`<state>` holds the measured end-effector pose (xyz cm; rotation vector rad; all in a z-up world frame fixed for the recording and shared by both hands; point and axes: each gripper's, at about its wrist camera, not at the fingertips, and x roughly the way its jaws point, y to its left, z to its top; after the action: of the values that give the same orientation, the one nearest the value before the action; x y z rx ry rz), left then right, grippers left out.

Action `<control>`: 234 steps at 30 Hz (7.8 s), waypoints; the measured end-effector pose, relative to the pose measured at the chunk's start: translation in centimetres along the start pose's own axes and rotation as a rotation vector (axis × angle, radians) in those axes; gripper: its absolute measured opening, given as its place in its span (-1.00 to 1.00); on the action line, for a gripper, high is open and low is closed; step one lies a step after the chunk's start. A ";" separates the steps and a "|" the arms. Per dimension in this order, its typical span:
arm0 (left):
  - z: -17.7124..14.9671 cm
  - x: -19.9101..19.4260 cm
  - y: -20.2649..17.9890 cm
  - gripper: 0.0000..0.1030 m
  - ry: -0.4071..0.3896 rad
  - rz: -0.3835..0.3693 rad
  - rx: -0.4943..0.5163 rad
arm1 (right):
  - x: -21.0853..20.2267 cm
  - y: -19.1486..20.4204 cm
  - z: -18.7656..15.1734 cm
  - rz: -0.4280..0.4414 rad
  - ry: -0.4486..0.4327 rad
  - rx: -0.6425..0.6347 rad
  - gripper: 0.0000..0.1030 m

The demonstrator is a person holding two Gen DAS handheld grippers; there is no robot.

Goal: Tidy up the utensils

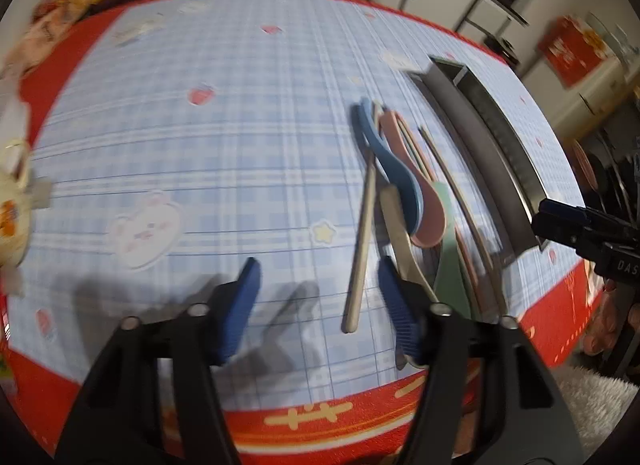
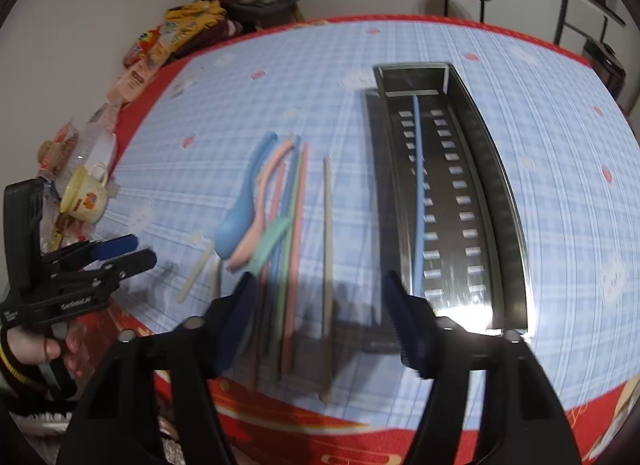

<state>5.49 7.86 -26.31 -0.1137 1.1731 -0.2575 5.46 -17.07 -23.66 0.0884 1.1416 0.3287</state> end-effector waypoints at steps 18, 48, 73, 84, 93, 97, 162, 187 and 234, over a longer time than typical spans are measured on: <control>1.3 4.2 -0.3 -0.35 0.035 -0.117 0.119 | 4.6 1.7 -1.9 -0.162 0.112 -0.054 -0.77; 2.8 6.0 -2.3 -0.57 -0.005 -0.059 0.214 | 6.6 1.6 -1.0 -0.161 0.130 -0.024 -0.86; -1.7 2.6 1.7 -0.82 0.095 -0.057 0.150 | 6.7 1.4 -0.9 -0.145 0.123 -0.003 -0.86; -3.6 1.6 3.2 -0.84 0.071 -0.072 0.031 | 6.5 1.0 -0.9 -0.129 0.123 0.011 -0.87; -2.9 0.2 5.1 -0.91 0.023 -0.105 -0.088 | 5.3 1.1 -1.0 -0.067 0.090 0.025 -0.87; -2.9 0.5 4.8 -0.91 0.045 -0.102 -0.077 | 4.8 1.1 -1.0 -0.058 0.080 0.029 -0.87; 10.2 4.5 -13.7 -0.80 -0.023 -0.332 -0.299 | 0.4 -12.0 4.6 0.056 -0.038 0.126 -0.87; 12.7 4.1 -17.0 0.27 -0.127 -0.255 -0.215 | -0.4 -11.4 4.8 0.026 -0.041 0.053 0.13; -0.3 -0.4 -0.8 0.87 -0.042 -0.052 -0.150 | 1.9 2.0 0.3 0.008 0.041 -0.069 0.62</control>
<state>4.92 7.20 -25.87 -0.2804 1.1476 -0.2117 6.04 -14.61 -24.72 0.0260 1.1693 0.3778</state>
